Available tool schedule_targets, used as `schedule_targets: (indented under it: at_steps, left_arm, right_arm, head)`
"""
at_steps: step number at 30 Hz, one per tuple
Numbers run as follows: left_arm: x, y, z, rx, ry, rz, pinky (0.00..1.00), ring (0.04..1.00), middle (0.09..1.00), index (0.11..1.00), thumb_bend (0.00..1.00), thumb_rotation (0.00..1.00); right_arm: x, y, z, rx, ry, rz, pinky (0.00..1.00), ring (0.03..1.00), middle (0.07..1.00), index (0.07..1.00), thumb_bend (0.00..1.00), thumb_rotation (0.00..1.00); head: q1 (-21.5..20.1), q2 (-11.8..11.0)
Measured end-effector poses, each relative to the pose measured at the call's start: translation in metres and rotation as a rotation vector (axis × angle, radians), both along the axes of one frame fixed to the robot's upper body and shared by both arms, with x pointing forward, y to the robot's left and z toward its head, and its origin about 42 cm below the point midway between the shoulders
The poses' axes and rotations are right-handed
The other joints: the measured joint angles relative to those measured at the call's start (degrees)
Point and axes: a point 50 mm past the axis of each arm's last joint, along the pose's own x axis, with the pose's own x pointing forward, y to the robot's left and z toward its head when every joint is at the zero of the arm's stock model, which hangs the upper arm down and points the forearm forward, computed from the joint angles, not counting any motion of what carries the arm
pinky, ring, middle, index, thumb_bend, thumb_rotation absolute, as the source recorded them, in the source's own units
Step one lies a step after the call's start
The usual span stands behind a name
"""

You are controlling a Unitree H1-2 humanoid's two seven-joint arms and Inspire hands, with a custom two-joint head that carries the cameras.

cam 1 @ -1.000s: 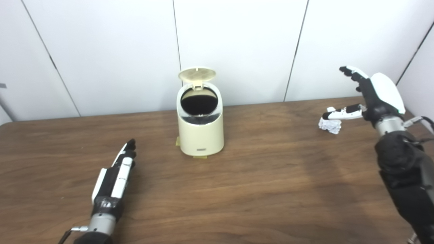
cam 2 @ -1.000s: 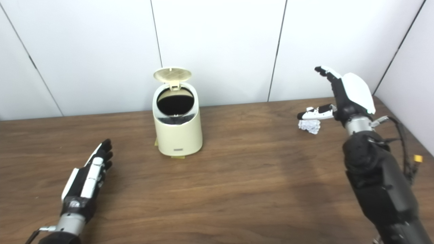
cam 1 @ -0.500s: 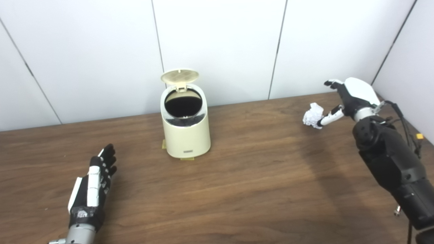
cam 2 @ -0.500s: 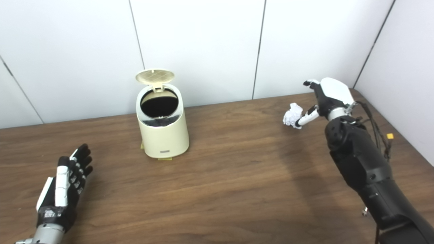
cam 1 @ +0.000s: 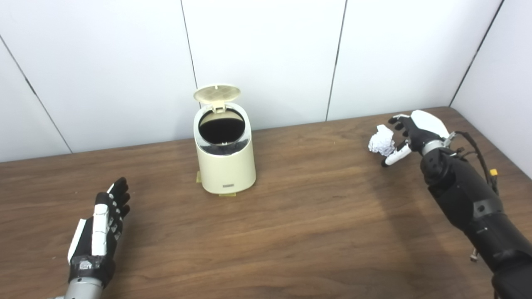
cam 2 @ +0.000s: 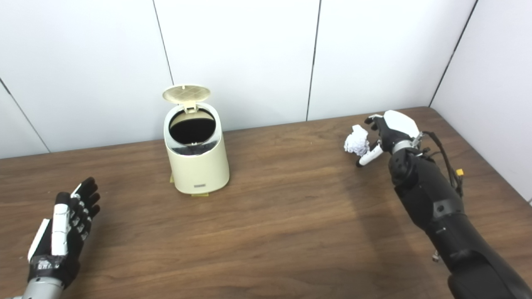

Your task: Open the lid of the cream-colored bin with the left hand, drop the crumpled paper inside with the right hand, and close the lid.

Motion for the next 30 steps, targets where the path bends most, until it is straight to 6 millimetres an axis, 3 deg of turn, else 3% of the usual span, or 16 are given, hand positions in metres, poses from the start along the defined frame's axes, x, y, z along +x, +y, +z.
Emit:
schedule_targets:
  at_steps: [5,14,17,22,24,26,30]
  left_arm:
    - [-0.001,-0.001,0.005,0.000,-0.005,0.000,1.00,0.985,0.969,1.000,0.63,0.95]
    - [-0.001,-0.002,0.005,0.000,-0.004,-0.002,1.00,0.985,0.973,1.000,0.62,0.93]
    - [-0.001,-0.003,0.006,-0.001,-0.003,-0.006,1.00,0.981,0.971,1.000,0.63,0.92]
    - [-0.001,-0.005,0.007,-0.002,-0.009,-0.014,1.00,0.981,0.972,1.000,0.63,0.89]
    - [-0.001,-0.005,0.008,-0.002,-0.010,-0.014,1.00,0.977,0.969,1.000,0.63,0.89]
    - [-0.001,-0.006,0.009,-0.001,-0.014,-0.017,1.00,0.972,0.965,1.000,0.64,0.89]
    - [-0.002,-0.010,0.012,-0.001,-0.028,-0.026,1.00,0.972,0.967,1.000,0.65,0.88]
  right_arm:
    - [0.003,0.004,0.000,0.008,-0.007,0.005,0.72,0.818,0.860,0.827,0.98,0.08]
    - [0.005,0.011,-0.001,0.001,-0.016,0.032,0.65,0.743,0.783,0.786,0.95,0.06]
    - [0.005,0.011,-0.002,0.019,-0.018,0.040,0.62,0.684,0.748,0.774,0.89,0.03]
    - [0.005,0.010,-0.002,0.039,-0.006,0.053,0.62,0.664,0.719,0.718,0.83,0.00]
    - [0.004,0.008,-0.002,0.046,0.000,0.057,0.57,0.594,0.648,0.680,0.80,0.00]
    - [0.003,0.007,-0.002,0.065,0.003,0.054,0.47,0.447,0.524,0.606,0.58,0.00]
    - [0.001,0.004,-0.005,0.073,0.005,0.046,0.38,0.388,0.495,0.533,0.52,0.00]
  head:
    - [0.2,0.2]
    - [0.2,0.3]
    - [0.2,0.4]
    - [0.5,0.9]
    - [0.5,1.0]
    - [0.6,1.1]
    - [0.9,1.5]
